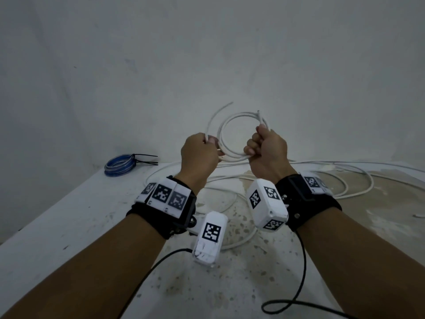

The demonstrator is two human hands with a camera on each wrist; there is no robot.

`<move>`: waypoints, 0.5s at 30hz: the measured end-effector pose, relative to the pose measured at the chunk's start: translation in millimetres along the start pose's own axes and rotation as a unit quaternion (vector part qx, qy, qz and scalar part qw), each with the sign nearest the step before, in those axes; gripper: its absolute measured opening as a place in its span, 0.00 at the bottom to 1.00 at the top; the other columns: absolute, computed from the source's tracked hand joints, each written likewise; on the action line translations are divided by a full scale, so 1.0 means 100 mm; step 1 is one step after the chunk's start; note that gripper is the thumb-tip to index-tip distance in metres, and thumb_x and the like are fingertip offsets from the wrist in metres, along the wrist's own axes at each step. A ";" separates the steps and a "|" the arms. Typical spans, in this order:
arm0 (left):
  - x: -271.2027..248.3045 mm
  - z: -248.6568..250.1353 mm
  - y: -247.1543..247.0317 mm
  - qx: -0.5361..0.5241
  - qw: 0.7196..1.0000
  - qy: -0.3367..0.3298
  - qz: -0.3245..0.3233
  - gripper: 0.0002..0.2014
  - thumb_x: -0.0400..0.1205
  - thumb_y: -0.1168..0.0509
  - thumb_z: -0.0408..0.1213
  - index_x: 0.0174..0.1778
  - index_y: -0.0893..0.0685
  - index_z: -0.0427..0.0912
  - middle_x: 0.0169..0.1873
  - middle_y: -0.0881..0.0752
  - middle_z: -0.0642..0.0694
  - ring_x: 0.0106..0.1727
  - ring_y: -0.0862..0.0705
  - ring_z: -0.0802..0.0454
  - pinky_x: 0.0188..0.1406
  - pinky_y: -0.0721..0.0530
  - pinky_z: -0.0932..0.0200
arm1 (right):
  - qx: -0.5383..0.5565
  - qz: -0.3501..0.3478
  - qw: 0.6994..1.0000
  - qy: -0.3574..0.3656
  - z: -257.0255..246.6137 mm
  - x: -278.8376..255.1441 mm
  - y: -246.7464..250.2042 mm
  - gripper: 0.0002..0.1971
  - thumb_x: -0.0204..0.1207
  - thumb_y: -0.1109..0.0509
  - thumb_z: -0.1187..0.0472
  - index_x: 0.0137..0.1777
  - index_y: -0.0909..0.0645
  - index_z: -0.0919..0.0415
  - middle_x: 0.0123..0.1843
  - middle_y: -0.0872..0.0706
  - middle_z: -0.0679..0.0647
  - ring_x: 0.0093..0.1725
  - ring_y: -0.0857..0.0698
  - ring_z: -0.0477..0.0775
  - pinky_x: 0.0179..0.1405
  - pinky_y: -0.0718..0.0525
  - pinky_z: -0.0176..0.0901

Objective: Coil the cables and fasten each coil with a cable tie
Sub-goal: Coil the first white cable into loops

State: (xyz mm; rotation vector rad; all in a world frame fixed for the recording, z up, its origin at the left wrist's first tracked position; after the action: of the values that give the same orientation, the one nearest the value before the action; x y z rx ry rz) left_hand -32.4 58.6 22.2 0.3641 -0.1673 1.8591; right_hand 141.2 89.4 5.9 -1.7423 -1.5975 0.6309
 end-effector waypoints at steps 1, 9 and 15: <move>0.03 0.04 0.02 0.044 0.999 -0.025 0.004 0.12 0.86 0.42 0.30 0.38 0.19 0.41 0.45 0.10 0.37 0.41 0.08 0.45 0.47 0.09 0.42 | -0.002 -0.013 1.000 -0.007 0.02 -0.01 -0.01 0.11 0.88 0.43 0.65 0.42 0.29 0.60 0.22 0.35 0.48 0.16 0.39 0.45 0.15 0.35 0.36; 0.01 0.18 -0.06 0.019 0.996 -0.070 -0.054 0.13 0.90 0.46 0.31 0.60 0.17 0.45 0.42 0.15 0.46 0.39 0.10 0.52 0.50 0.10 0.48 | -0.095 -0.107 0.989 -0.031 0.11 -0.12 -0.13 0.12 0.87 0.43 0.65 0.41 0.29 0.61 0.22 0.36 0.47 0.18 0.40 0.45 0.16 0.36 0.36; 0.10 0.40 0.06 -0.021 0.994 -0.107 0.004 0.14 0.89 0.43 0.37 0.46 0.13 0.53 0.31 0.25 0.46 0.22 0.30 0.54 0.20 0.26 0.60 | -0.125 -0.169 0.976 -0.052 0.17 -0.16 -0.29 0.10 0.87 0.43 0.65 0.43 0.28 0.62 0.22 0.36 0.47 0.19 0.40 0.45 0.19 0.32 0.37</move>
State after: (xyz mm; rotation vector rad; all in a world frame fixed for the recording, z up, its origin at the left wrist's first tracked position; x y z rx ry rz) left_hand -33.7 53.7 63.3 0.5341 -0.3530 1.8186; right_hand 106.7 76.3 15.2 -1.5738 -2.0621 0.3711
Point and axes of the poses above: each hand's wrist, its own x-axis towards the middle knuckle, its own y-axis out of the back of the hand, z = x × y, the point moved 9 cm from there along x, towards the middle knuckle
